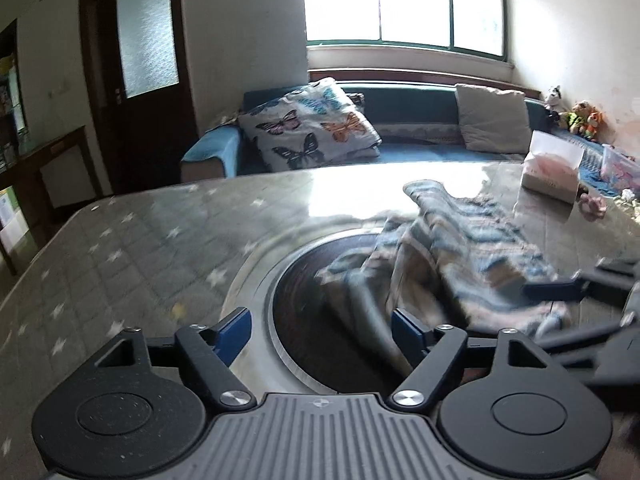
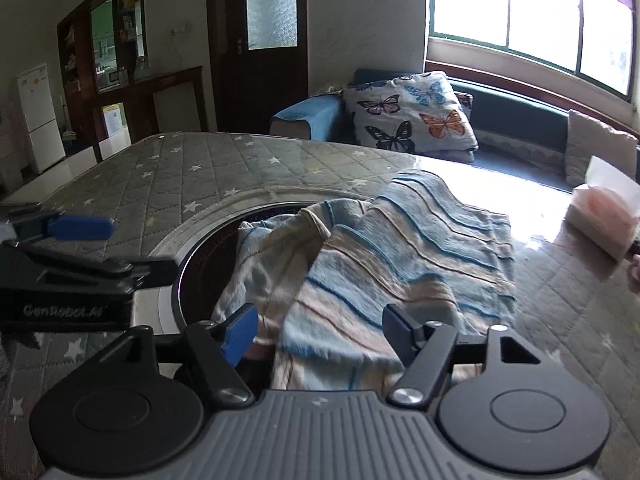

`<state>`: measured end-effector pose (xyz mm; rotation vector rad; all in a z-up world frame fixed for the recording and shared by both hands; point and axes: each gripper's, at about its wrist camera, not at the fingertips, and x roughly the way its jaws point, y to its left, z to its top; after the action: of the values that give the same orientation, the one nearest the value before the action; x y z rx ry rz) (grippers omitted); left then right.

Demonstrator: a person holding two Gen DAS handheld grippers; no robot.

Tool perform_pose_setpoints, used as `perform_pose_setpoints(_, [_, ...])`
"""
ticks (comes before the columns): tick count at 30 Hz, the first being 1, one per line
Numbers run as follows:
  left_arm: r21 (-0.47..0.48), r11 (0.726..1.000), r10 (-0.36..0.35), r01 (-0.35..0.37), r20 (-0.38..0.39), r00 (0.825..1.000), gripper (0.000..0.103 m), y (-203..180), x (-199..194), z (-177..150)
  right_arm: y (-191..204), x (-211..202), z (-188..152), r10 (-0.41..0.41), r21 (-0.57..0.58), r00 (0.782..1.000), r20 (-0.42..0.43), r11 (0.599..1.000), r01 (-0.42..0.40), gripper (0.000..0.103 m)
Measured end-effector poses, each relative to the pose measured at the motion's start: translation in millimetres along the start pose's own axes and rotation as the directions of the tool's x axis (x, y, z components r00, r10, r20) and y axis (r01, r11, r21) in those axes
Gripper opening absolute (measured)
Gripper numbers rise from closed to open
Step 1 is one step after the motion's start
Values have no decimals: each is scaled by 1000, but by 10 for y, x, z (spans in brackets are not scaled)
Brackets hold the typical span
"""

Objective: Fold clothes
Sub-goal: 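Grasp the shirt edge with the left gripper while the right gripper grasps another edge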

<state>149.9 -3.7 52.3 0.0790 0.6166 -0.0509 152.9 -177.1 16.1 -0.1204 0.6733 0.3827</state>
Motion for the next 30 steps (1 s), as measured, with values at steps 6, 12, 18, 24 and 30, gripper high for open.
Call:
perform_pose_setpoints(6, [53, 997, -49, 48, 13, 999, 76, -180, 305, 308, -51, 211, 85, 20, 1, 999, -27, 1000, -20, 42])
perform_pose_setpoints(12, [87, 989, -117, 118, -18, 993, 68, -356, 655, 508, -232, 137, 49, 33, 41, 999, -22, 999, -32, 15])
perform_pose_setpoints(18, [126, 976, -168, 179, -91, 982, 43, -502, 958, 523, -304, 99, 71, 31, 39, 999, -16, 999, -30, 15])
perform_pose_setpoints(24, [90, 972, -203, 217, -139, 969, 10, -461, 1106, 484, -296, 219, 93, 45, 49, 999, -26, 998, -43, 16])
perform_pose_setpoints(30, [60, 981, -182, 186, -72, 981, 8, -342, 853, 452, -330, 148, 77, 38, 84, 999, -1, 996, -37, 6])
